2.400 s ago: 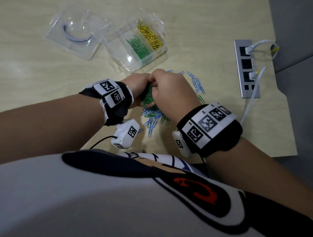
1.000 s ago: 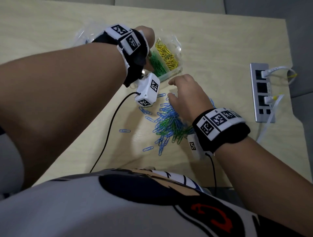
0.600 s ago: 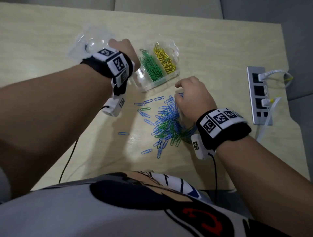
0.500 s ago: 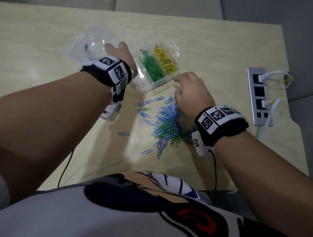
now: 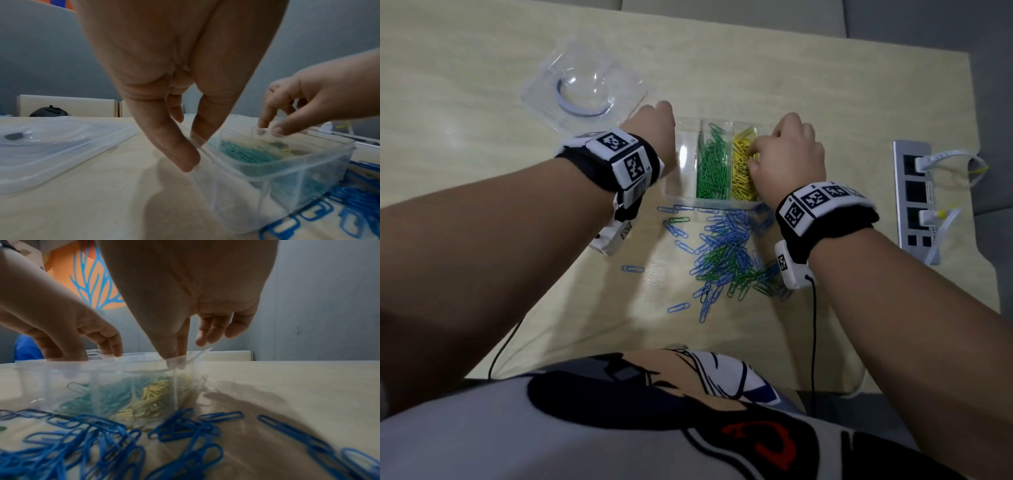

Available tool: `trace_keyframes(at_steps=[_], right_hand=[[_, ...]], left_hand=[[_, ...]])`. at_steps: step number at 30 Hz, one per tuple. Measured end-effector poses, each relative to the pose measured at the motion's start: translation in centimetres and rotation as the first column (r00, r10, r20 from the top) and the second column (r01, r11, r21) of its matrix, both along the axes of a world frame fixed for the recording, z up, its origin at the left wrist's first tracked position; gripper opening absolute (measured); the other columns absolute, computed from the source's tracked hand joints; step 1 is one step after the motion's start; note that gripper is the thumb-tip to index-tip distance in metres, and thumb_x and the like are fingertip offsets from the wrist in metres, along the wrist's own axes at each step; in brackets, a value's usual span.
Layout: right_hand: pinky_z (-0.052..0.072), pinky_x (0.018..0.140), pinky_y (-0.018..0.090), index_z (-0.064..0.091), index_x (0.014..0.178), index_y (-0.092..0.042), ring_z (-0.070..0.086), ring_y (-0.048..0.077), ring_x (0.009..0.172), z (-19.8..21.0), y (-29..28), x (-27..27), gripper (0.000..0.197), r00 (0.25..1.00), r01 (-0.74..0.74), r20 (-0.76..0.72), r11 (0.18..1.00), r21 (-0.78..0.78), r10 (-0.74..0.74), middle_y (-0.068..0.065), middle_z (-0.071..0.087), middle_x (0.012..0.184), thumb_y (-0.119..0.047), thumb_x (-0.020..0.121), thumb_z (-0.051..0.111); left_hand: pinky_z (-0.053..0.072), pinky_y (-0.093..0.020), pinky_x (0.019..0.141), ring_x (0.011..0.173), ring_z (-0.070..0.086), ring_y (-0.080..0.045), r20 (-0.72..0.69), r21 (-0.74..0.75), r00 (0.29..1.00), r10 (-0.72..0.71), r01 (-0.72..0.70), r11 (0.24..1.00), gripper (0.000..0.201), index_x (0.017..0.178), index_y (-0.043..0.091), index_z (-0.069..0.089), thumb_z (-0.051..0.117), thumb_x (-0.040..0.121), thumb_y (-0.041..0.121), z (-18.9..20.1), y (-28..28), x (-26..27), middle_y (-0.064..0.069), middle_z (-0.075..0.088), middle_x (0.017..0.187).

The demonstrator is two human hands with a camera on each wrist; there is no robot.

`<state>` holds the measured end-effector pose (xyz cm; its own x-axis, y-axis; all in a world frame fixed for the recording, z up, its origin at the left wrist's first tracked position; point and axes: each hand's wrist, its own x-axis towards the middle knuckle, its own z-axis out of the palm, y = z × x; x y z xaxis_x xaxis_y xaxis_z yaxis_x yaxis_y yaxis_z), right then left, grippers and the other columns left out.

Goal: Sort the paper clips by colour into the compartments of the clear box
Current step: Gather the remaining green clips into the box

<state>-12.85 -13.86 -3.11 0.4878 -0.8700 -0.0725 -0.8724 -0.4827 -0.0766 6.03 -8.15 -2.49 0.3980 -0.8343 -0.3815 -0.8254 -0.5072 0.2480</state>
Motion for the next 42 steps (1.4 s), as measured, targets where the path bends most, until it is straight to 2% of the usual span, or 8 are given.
trace_keyframes(at_steps=[6, 17, 23, 27, 31, 36, 38, 42], right_hand=[[0.04, 0.084, 0.041, 0.072, 0.095, -0.014, 0.044, 0.032, 0.107, -1.1, -0.2, 0.2, 0.016, 0.993, 0.005, -0.119, 0.999, -0.042, -0.01, 0.01, 0.046, 0.113, -0.015, 0.084, 0.059], [0.038, 0.084, 0.041, 0.07, 0.092, -0.014, 0.042, 0.031, 0.109, -1.1, 0.1, -0.3, 0.014, 0.983, -0.051, -0.175, 0.998, -0.026, 0.046, 0.009, 0.044, 0.116, -0.016, 0.082, 0.062], [0.037, 0.089, 0.043, 0.068, 0.095, -0.019, 0.049, 0.029, 0.105, 0.8, 0.3, -0.1, 0.017, 1.0, 0.025, 0.005, 0.999, 0.026, -0.025, 0.007, 0.052, 0.111, -0.021, 0.085, 0.055], [0.036, 0.09, 0.038, 0.064, 0.092, -0.026, 0.057, 0.024, 0.096, 2.3, 1.7, 1.1, 0.013, 0.989, 0.006, 0.148, 0.993, 0.117, -0.023, -0.004, 0.061, 0.097, -0.029, 0.087, 0.052], [0.041, 0.093, 0.037, 0.068, 0.107, -0.027, 0.059, 0.026, 0.104, 2.4, 2.6, 1.1, 0.024, 0.978, -0.047, 0.206, 0.983, 0.178, 0.01, -0.002, 0.068, 0.108, -0.029, 0.089, 0.052], [0.048, 0.087, 0.032, 0.068, 0.108, -0.021, 0.06, 0.024, 0.099, 2.2, 3.1, -3.3, 0.026, 0.953, 0.049, 0.283, 0.975, 0.219, -0.111, 0.005, 0.067, 0.107, -0.021, 0.088, 0.052], [0.046, 0.087, 0.031, 0.068, 0.108, -0.019, 0.059, 0.026, 0.102, 2.1, 3.4, -5.9, 0.026, 0.95, 0.145, 0.236, 0.958, 0.246, -0.204, 0.008, 0.066, 0.11, -0.017, 0.089, 0.049], [0.045, 0.087, 0.033, 0.068, 0.109, -0.013, 0.057, 0.033, 0.108, 1.6, 4.0, -10.6, 0.028, 0.938, 0.315, 0.057, 0.91, 0.269, -0.341, 0.014, 0.066, 0.113, -0.009, 0.089, 0.048]], left_hand=[[0.044, -0.036, 0.071, 0.1, 0.056, -0.032, -0.02, 0.01, 1.0, 0.001, -0.001, 1.0, 0.048, 0.124, 0.008, 0.044, 0.058, 0.08, -0.003, 0.4, 0.0, 0.1, -0.015, 0.053, 0.117], [0.043, -0.036, 0.066, 0.1, 0.058, -0.03, -0.036, -0.02, 0.999, 0.021, -0.021, 1.0, 0.047, 0.125, 0.01, 0.045, 0.057, 0.081, -0.002, 0.7, 0.2, -0.2, -0.014, 0.057, 0.116], [0.051, -0.038, 0.07, 0.094, 0.061, -0.03, -0.041, -0.018, 0.999, 0.025, -0.025, 1.0, 0.049, 0.126, 0.01, 0.045, 0.059, 0.081, -0.003, 0.8, 0.2, -0.1, -0.013, 0.057, 0.117], [0.051, -0.037, 0.07, 0.093, 0.062, -0.03, -0.054, -0.015, 0.998, 0.026, -0.027, 1.0, 0.047, 0.126, 0.01, 0.045, 0.06, 0.082, -0.001, 0.9, 0.2, -0.2, -0.013, 0.057, 0.115], [0.044, -0.035, 0.067, 0.095, 0.06, -0.03, -0.067, -0.032, 0.997, 0.033, -0.035, 0.999, 0.046, 0.129, 0.014, 0.043, 0.058, 0.086, 0.008, 1.4, 0.9, -0.6, -0.013, 0.053, 0.122], [0.047, -0.042, 0.085, 0.1, 0.054, -0.035, -0.034, -0.216, 0.996, 0.085, -0.09, 0.972, 0.042, 0.124, 0.016, 0.047, 0.058, 0.084, 0.019, 2.0, 3.7, -1.9, -0.015, 0.037, 0.132], [0.044, -0.039, 0.087, 0.103, 0.053, -0.036, -0.03, -0.25, 0.999, 0.022, -0.028, 0.968, 0.035, 0.115, 0.014, 0.051, 0.058, 0.082, 0.022, 2.0, 5.0, -2.6, -0.016, 0.047, 0.122], [0.041, -0.03, 0.073, 0.095, 0.059, -0.029, -0.02, -0.042, 0.976, -0.218, 0.217, 0.975, 0.02, 0.101, 0.016, 0.065, 0.056, 0.086, 0.025, 0.9, 7.6, -4.9, -0.008, 0.067, 0.099]])
